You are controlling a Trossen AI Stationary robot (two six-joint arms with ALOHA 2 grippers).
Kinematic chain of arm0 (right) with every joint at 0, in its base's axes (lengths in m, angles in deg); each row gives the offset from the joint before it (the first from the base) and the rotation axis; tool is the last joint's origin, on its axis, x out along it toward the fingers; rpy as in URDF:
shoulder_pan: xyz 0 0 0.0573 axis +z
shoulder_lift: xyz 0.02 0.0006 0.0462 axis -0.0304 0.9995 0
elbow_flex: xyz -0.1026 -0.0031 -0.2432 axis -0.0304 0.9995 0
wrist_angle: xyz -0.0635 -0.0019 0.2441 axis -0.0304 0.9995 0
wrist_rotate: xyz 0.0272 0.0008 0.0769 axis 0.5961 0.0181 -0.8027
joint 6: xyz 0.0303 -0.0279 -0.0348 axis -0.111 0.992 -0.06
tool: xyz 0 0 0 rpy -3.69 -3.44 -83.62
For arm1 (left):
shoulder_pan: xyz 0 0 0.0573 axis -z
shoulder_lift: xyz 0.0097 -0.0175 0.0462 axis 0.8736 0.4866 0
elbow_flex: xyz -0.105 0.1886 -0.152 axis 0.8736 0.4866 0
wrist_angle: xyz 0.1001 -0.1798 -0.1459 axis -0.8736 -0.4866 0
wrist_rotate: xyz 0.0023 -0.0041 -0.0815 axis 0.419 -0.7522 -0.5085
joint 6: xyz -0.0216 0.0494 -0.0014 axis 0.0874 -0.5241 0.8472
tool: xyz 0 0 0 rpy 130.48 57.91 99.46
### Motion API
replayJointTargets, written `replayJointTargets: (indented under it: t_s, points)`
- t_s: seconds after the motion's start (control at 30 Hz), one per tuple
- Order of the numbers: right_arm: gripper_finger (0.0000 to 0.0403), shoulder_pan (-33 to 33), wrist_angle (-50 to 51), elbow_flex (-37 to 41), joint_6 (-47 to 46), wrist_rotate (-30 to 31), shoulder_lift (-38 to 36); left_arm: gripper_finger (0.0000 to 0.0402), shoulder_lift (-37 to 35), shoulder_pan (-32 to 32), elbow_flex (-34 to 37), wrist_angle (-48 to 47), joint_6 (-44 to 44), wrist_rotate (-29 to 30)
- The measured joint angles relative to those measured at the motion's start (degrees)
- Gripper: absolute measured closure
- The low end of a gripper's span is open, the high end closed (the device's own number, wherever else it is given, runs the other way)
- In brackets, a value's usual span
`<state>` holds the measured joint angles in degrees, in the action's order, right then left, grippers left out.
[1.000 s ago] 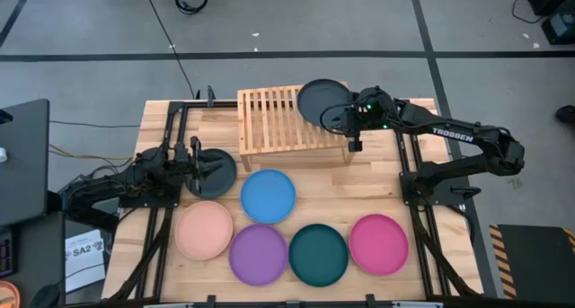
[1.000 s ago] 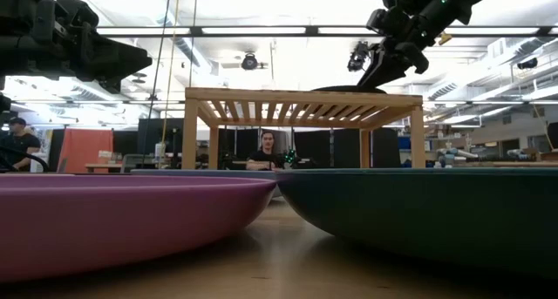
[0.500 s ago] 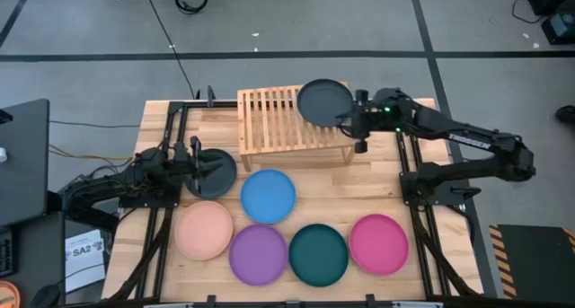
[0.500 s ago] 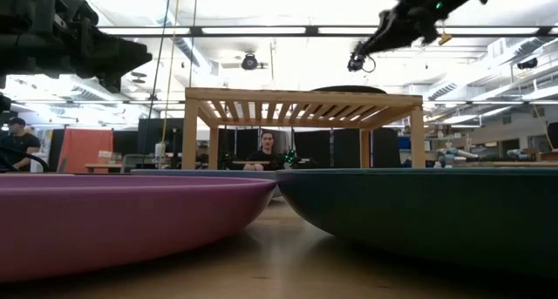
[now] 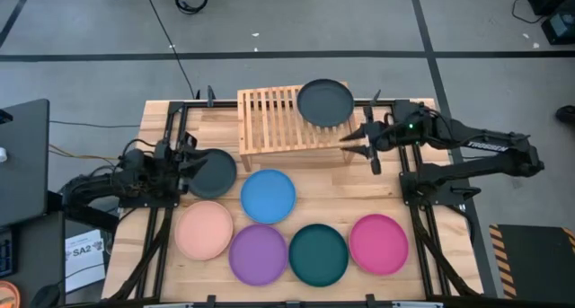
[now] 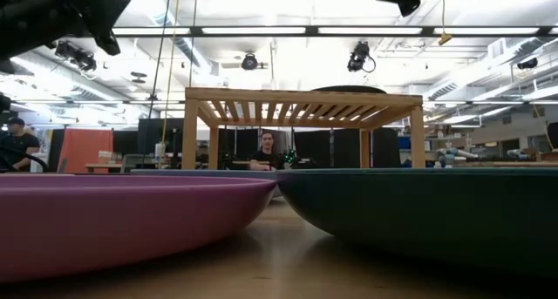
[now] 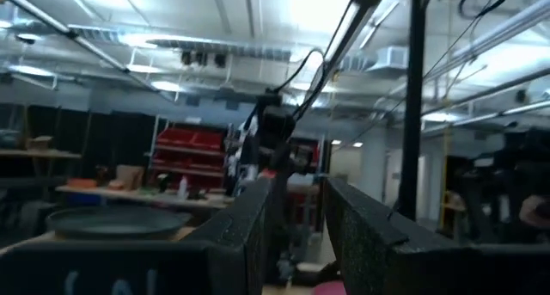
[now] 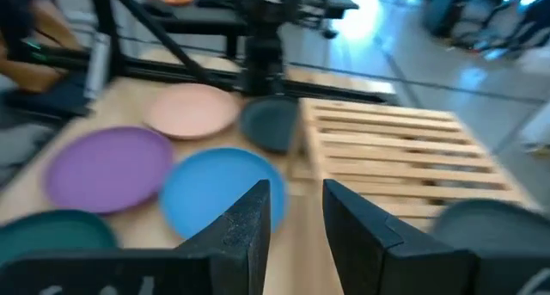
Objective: Place and stack plates onto a shelf
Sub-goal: Put the blue plate to the left on the shelf
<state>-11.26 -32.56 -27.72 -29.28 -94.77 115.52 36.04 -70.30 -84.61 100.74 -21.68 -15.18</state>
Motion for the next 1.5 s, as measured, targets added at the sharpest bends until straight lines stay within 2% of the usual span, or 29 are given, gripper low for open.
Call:
replayJointTargets:
  t_s: [0.2,0.47,0.57,0.83,1.03,1.17,1.3,1.5]
  points:
    - [0.0289,7.65,0.39,0.07,-3.48,2.23,1.43,0.0285,6.83,4.81,-2.92,0.55,-0.29,2.17]
    - [0.0289,15.36,0.43,0.09,-3.86,3.52,3.25,0.0285,25.81,11.98,-12.48,-1.02,-4.64,2.34]
    - [0.0289,16.97,0.51,0.09,-3.86,3.55,3.49,0.0285,33.68,14.96,-17.85,-6.36,-4.68,2.34]
    - [0.0289,18.53,0.39,0.09,-3.87,6.22,3.64,0.0285,52.83,21.22,-33.83,-28.76,-4.79,2.32]
    - [0.0288,18.51,0.48,0.09,-3.82,6.49,3.64,0.0285,64.33,24.47,-41.84,-41.62,-4.82,2.30]
    - [0.0288,18.51,0.93,0.09,-3.74,6.49,3.64,0.0285,70.46,25.83,-43.93,-45.86,-7.04,2.68]
    - [0.0288,18.51,1.42,0.09,-3.71,6.49,3.64,0.0285,75.33,26.22,-43.97,-45.94,-7.67,2.91]
    - [0.0288,18.51,2.19,0.09,-3.69,6.49,3.64,0.0285,80.34,26.20,-43.97,-48.79,-9.53,3.15]
